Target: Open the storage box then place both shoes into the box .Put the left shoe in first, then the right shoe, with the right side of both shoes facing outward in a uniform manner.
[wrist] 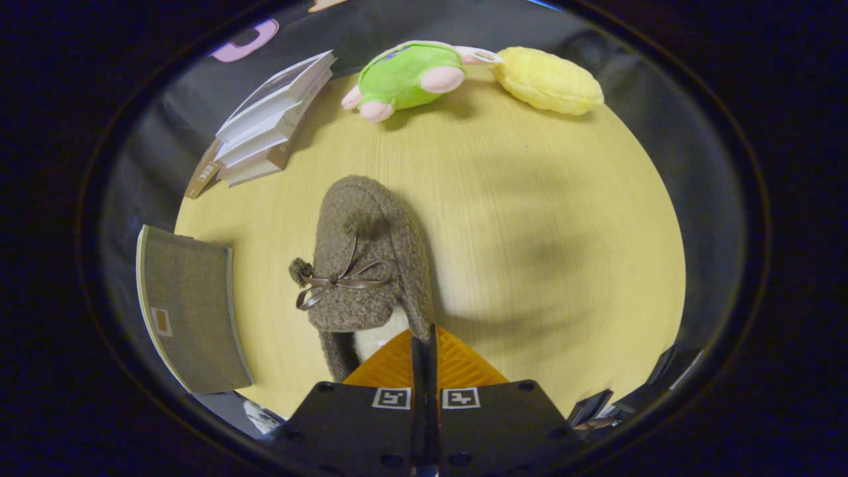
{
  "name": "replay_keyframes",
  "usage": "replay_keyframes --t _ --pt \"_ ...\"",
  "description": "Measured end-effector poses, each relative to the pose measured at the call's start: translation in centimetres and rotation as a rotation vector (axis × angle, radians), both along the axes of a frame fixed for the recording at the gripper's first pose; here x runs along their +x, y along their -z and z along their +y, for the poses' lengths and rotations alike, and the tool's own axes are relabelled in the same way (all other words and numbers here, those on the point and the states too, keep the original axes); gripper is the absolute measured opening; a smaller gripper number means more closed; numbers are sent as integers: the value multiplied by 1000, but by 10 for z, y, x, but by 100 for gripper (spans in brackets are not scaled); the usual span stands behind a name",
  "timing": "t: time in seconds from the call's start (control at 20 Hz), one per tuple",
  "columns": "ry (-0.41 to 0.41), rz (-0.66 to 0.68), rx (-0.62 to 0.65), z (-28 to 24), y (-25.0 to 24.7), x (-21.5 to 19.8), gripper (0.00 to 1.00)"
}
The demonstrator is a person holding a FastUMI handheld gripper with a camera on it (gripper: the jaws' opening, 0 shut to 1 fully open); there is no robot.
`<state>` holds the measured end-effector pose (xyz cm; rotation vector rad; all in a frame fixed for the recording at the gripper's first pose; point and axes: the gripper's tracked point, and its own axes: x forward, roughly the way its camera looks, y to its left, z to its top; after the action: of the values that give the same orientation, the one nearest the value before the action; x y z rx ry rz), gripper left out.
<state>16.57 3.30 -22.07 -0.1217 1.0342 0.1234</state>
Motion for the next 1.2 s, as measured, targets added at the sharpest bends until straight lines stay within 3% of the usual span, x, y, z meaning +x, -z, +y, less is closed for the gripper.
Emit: replay_keyframes --t 0.4,0.6,0.85,1.2 --pt "86 46 203 15 -8 -21 3" --pt "85 39 285 42 -25 -35 3" --pt "16 17 409 97 -67 -69 3" --pt "-152 -18 566 216 -128 -132 3"
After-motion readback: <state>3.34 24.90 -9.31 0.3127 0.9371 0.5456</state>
